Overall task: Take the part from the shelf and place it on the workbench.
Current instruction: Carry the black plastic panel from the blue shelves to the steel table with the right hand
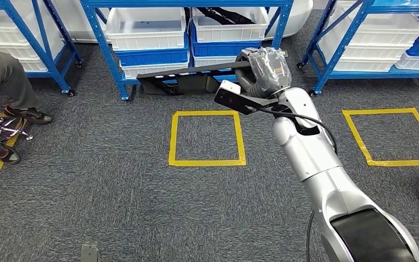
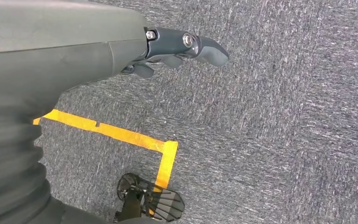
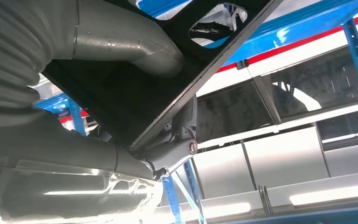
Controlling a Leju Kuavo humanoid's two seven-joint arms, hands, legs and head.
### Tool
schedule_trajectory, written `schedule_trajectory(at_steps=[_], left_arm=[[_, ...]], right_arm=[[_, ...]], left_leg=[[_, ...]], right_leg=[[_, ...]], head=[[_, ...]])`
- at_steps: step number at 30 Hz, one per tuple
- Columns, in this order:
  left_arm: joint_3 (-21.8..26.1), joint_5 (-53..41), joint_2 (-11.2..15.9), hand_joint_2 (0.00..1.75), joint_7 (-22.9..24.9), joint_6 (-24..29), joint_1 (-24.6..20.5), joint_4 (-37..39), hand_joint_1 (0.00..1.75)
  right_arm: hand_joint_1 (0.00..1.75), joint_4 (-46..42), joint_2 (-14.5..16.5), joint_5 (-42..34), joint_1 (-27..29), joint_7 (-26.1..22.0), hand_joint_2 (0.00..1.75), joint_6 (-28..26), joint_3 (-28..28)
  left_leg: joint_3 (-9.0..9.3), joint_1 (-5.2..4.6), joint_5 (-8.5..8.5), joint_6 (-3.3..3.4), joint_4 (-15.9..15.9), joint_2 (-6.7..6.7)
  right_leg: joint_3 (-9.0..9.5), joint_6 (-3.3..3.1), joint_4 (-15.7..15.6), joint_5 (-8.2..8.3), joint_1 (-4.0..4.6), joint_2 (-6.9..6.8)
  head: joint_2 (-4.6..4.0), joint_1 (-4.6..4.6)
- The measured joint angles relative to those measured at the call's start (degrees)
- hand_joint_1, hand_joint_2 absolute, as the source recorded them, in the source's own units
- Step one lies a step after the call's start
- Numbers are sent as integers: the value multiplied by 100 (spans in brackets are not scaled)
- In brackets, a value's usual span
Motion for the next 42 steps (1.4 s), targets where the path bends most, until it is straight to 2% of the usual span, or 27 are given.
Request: schedule_trajectory(at_steps=[2, 3, 4, 7, 8, 9, 12, 13, 14, 15, 16, 18, 20, 22, 23, 24, 26, 28, 29, 30, 32, 33, 35, 37, 39, 40, 42], left_arm=[[1, 0, 1, 175, 2, 0, -2, 0, 0], [1, 1, 3, 175, 1, 1, -3, -1, 0], [2, 2, 5, 175, 1, 2, -3, -1, 0], [2, 9, 9, 175, -1, 6, 4, 0, 0], [2, 11, 12, 175, -1, 7, 5, 0, 0], [2, 11, 14, 175, -1, 8, 5, 0, 0], [2, 11, 16, 175, -1, 8, 6, 0, 0], [2, 11, 16, 175, -1, 8, 7, 0, 0], [3, 12, 17, 175, -1, 8, 8, 0, 0], [3, 13, 17, 175, -1, 8, 9, 0, 0], [4, 13, 21, 175, -1, 8, 8, 0, 0], [6, 11, 46, 175, -3, 9, 10, 1, 0], [10, 12, 67, 175, -10, 11, 21, 2, 0], [17, 14, 67, 175, -15, 12, 25, 2, 0], [22, 13, 68, 175, -16, 12, 18, 2, 0], [26, 7, 66, 175, -17, 12, 8, 2, 0], [32, -9, 57, 175, -17, 8, -5, 2, 0], [35, -20, 41, 175, -16, 5, -5, 2, 0], [36, -25, 32, 175, -15, 5, -5, 2, 0], [37, -30, 23, 175, -15, 4, -7, 2, 0], [40, -39, 15, 175, -14, 2, -9, 2, 0], [42, -45, 16, 175, -13, 2, -9, 2, 0], [46, -61, 19, 175, -8, 3, -10, 2, 0], [51, -74, 11, 175, -1, 4, -12, 2, 0], [56, -80, 7, 175, 4, 7, -15, 2, 0], [57, -82, 4, 175, 6, 7, -14, 2, 0], [59, -85, 8, 175, 10, 8, -10, 2, 0]], right_arm=[[164, -4, 1, -6, -4, -9, 175, 0, -7], [164, -9, 5, -13, -7, -15, 175, 0, -13], [164, -12, 11, -19, -9, -21, 175, 0, -17], [164, -16, 23, -23, -9, -33, 175, 0, -22], [164, -16, 26, -22, -9, -33, 175, 0, -22], [164, -16, 30, -22, -9, -34, 175, 0, -22], [164, -15, 37, -22, -1, -34, 175, 0, -21], [164, -15, 38, -22, 4, -34, 175, 0, -20], [164, -15, 38, -22, 8, -34, 175, 0, -20], [164, -15, 39, -22, 9, -35, 175, 0, -20], [164, -15, 42, -22, 7, -36, 175, 0, -21], [164, -14, 51, -19, -4, -40, 175, 0, -21], [164, -14, 69, -13, 0, -43, 175, -5, -22], [164, -20, 81, -5, 17, -45, 175, -11, -26], [164, -24, 78, 0, 18, -45, 175, -12, -34], [164, -28, 72, 4, 12, -45, 175, -13, -44], [164, -30, 62, 11, 4, -45, 175, -15, -64], [164, -28, 56, 12, 26, -45, 175, -15, -75], [164, -28, 52, 12, 40, -45, 175, -15, -85], [164, -28, 49, 14, 50, -45, 175, -15, -95], [164, -28, 40, 19, 50, -44, 175, -15, -111], [164, -30, 44, 26, 43, -44, 175, -15, -113], [164, -36, 49, 39, 32, -37, 175, -15, -119], [164, -42, 44, 54, 34, -30, 175, -15, -123], [164, -54, 37, 71, 33, -26, 175, -14, -128], [164, -60, 42, 77, 33, -23, 175, -14, -128], [164, -63, 57, 84, 40, -21, 175, -13, -125]], left_leg=[[-22, -10, 30, -55, 12, -9], [-33, -22, 46, -88, 14, -8], [-44, -34, 64, -122, 13, -5], [-73, -3, 106, -220, 0, 7], [-107, 15, 40, -243, 72, 9], [-182, 28, -99, -260, 259, 10], [-628, 31, -719, -289, 1433, 7], [-723, 27, -807, -279, 1704, 6], [-729, 19, -797, -256, 1774, 5], [-605, 2, -671, -208, 1570, -3], [-398, -23, -483, -134, 1188, -51], [-28, -60, -216, 40, 480, -257], [80, -99, -166, 132, 254, -375], [151, -118, -131, 155, 99, -275], [216, -105, -110, 165, -27, -208], [280, -86, -92, 171, -149, -134], [343, -65, -69, 167, -272, 1], [342, -51, -74, 155, -275, 122], [342, -36, -82, 136, -269, 181], [343, -11, -97, 101, -252, 238], [335, 28, -152, -7, -179, 339], [322, 29, -184, -70, -130, 384], [311, 10, -223, -163, -70, 471], [320, 39, -237, -228, -63, 552], [257, 82, -427, -264, 133, 439], [155, 91, -621, -264, 400, 314], [-152, 73, -1037, -233, 1177, 108]], right_leg=[[425, 81, -836, 302, -36, -6], [570, 81, -1136, 410, -42, -1], [631, 60, -1284, 468, -38, 8], [613, -58, -1301, 551, -34, 47], [608, -101, -1301, 577, -44, 54], [607, -139, -1305, 599, -54, 60], [591, -196, -1302, 627, 4, 81], [586, -206, -1301, 632, 35, 95], [584, -211, -1300, 635, 63, 114], [586, -216, -1300, 637, 90, 140], [588, -217, -1300, 636, 108, 175], [565, -210, -1298, 640, 113, 241], [517, -174, -1301, 663, 68, 315], [484, -123, -1325, 684, 54, 380], [440, -108, -1292, 659, 69, 346], [345, -95, -1152, 589, 81, 283], [-2, -65, -535, 353, 60, 142], [-367, 14, 122, 198, -5, 98], [-426, 86, 187, 240, -43, 75], [-363, 176, 7, 370, -85, 30], [-4, 334, -779, 706, -144, -195], [151, 344, -1090, 817, -139, -281], [235, 235, -1294, 875, -104, -314], [202, 92, -1278, 907, -104, -165], [190, -11, -1278, 938, -117, -34], [190, -57, -1282, 953, -118, 27], [180, -117, -1279, 970, -66, 155]], head=[[0, 13], [0, 16], [0, 22], [0, 21], [0, 19], [0, 15], [0, 10], [0, 11], [0, 11], [0, 11], [0, 11], [0, 44], [0, 41], [0, 1], [0, 4], [0, 16], [0, 46], [0, 58], [0, 57], [0, 58], [0, 69], [0, 79], [0, 78], [0, 58], [0, 52], [0, 40], [0, 26]])
